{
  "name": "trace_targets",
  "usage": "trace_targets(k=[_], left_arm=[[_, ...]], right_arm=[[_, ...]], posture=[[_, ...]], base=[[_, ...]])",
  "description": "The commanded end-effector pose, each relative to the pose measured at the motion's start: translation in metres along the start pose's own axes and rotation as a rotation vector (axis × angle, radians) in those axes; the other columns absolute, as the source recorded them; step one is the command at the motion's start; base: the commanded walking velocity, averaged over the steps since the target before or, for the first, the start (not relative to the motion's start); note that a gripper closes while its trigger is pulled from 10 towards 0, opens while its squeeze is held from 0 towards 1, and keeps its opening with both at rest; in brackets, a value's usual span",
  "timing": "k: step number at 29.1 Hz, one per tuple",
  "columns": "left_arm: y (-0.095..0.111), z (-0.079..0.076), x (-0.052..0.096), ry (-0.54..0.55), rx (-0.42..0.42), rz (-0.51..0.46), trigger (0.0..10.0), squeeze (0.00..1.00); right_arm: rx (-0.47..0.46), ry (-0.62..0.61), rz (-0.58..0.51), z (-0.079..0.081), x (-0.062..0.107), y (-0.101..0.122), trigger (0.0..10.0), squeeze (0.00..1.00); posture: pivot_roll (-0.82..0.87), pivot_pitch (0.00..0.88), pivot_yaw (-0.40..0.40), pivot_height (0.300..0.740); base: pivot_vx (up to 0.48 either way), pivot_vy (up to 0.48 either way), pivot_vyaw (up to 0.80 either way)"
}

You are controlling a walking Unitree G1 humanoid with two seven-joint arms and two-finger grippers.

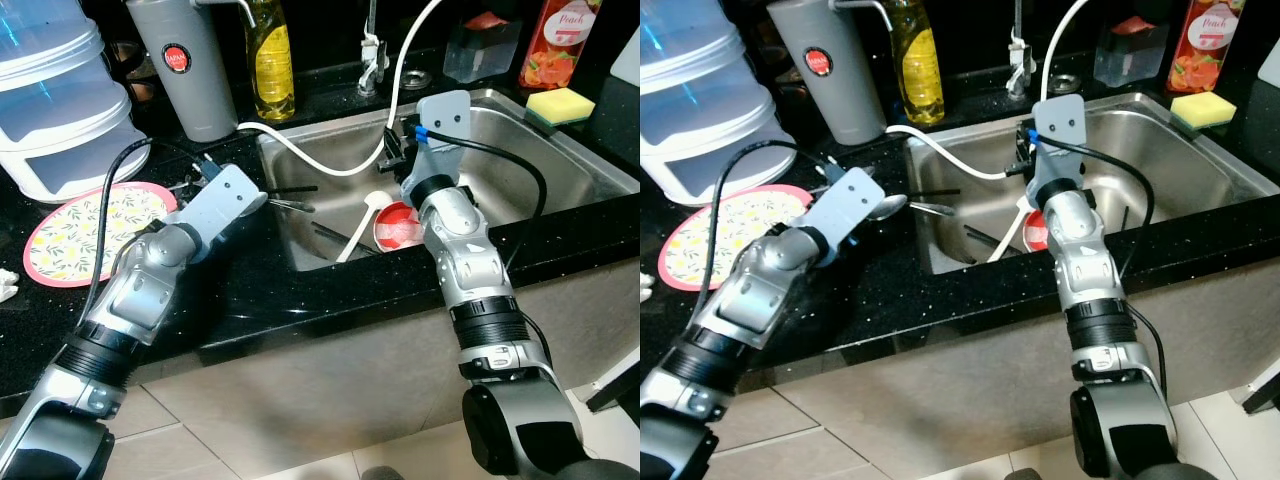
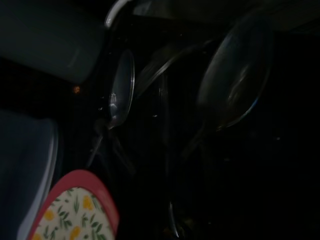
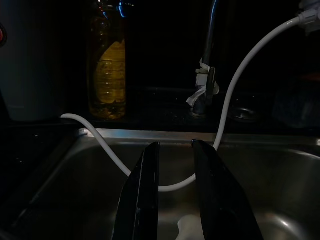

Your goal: Kitchen organization

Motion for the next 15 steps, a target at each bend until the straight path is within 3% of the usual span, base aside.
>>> trace_targets(k=[1,8,12,13,15], left_arm=[[-0.025,-0.010,-0.002,-0.026,-0.010,0.088,0.0,0.00],[-0.023,-0.005,-0.003,0.020,-0.043,0.068,0.0,0.00],[-0.011,0.012,-0.003,0.137,-0.090,0.015,0.0,0.00],[-0.003,0.021,-0.002,0.195,-0.099,-0.017,10.0,0.00],[0.020,0.035,0.003,0.279,-0.124,-0.125,10.0,0.00]], right_arm=[[-0.008,0.006,-0.013,0.002,-0.001,0.004,10.0,0.00],[-0.008,0.011,-0.017,0.003,-0.002,0.004,10.0,0.00],[-0.007,0.015,-0.018,0.003,-0.002,0.005,10.0,0.00],[-0.007,0.016,-0.018,0.004,-0.002,0.005,10.0,0.00],[-0.008,0.017,-0.020,0.004,-0.003,0.005,10.0,0.00]], posture=[[-0.12,0.000,0.069,0.740],[-0.12,0.000,0.065,0.740],[-0.12,0.000,0.062,0.740],[-0.12,0.000,0.062,0.740],[-0.12,0.000,0.062,0.740]], base=[[0.000,0.000,0.00],[0.000,0.000,0.00],[0.000,0.000,0.00],[0.000,0.000,0.00],[0.000,0.000,0.00]])
Point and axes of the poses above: a point about 5 cm out from each wrist's last joint towards the gripper, its own x axis pointing back from the gripper into the wrist, its own y axis along the axis of the wrist's last joint, z = x × y, the point moved 3 cm from there along -x, pointing out of the wrist towards the gripper, and after that the axes turned 7 degrees about x, right-handed, at the moved point
